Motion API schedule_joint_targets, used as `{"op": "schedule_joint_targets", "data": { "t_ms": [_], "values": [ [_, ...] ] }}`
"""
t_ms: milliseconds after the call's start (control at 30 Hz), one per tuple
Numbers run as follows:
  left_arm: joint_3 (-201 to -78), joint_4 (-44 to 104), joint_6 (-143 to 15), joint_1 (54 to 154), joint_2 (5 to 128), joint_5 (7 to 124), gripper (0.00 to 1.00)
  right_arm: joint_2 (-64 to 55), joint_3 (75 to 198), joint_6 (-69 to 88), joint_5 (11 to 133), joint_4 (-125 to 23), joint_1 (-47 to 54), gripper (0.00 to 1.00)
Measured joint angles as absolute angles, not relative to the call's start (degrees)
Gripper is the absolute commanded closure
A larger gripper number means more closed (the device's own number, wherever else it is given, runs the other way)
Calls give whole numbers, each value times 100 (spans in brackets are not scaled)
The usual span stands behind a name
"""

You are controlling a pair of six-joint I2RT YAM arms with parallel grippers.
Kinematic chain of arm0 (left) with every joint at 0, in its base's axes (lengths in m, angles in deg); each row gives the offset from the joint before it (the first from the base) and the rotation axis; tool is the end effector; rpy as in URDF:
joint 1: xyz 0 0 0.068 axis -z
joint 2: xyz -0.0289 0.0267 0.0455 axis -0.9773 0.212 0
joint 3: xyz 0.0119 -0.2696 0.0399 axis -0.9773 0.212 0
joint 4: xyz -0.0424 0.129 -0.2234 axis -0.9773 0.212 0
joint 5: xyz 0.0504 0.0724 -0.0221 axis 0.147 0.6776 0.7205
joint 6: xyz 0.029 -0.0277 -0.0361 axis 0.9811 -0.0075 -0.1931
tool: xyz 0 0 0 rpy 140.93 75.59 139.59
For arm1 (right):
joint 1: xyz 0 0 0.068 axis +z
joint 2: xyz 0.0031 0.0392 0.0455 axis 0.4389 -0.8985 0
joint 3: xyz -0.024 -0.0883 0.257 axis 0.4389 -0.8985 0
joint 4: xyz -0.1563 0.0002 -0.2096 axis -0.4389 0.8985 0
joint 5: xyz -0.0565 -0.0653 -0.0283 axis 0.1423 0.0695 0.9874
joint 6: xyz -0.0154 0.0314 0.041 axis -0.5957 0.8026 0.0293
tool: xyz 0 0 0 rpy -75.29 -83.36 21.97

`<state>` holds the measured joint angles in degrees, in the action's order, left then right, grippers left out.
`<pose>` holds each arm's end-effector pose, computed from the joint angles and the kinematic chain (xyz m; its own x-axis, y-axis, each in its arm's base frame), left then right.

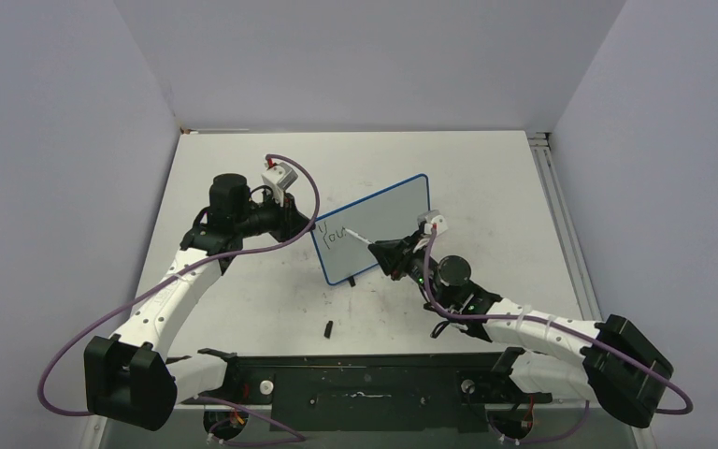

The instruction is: Write a sentence on the whiteboard

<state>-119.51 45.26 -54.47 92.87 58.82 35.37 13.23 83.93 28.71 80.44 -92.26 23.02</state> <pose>0.2459 -0.0893 0.3016 -0.4921 0.0972 -0.8651 0.7110 0.6183 -0.3349 0.1561 0.1789 0.2374 -0.3243 0.2992 -0.8974 -0.6678 0.5995 0.4412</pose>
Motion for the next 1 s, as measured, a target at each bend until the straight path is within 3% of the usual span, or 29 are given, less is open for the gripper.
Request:
{"op": "schedule_joint_targets", "data": {
  "t_ms": [1000],
  "values": [
    [-11951,4526,-5444,9276,5884,3541,100,1111,8236,2921,8042,-9395,2302,95]
  ]
}}
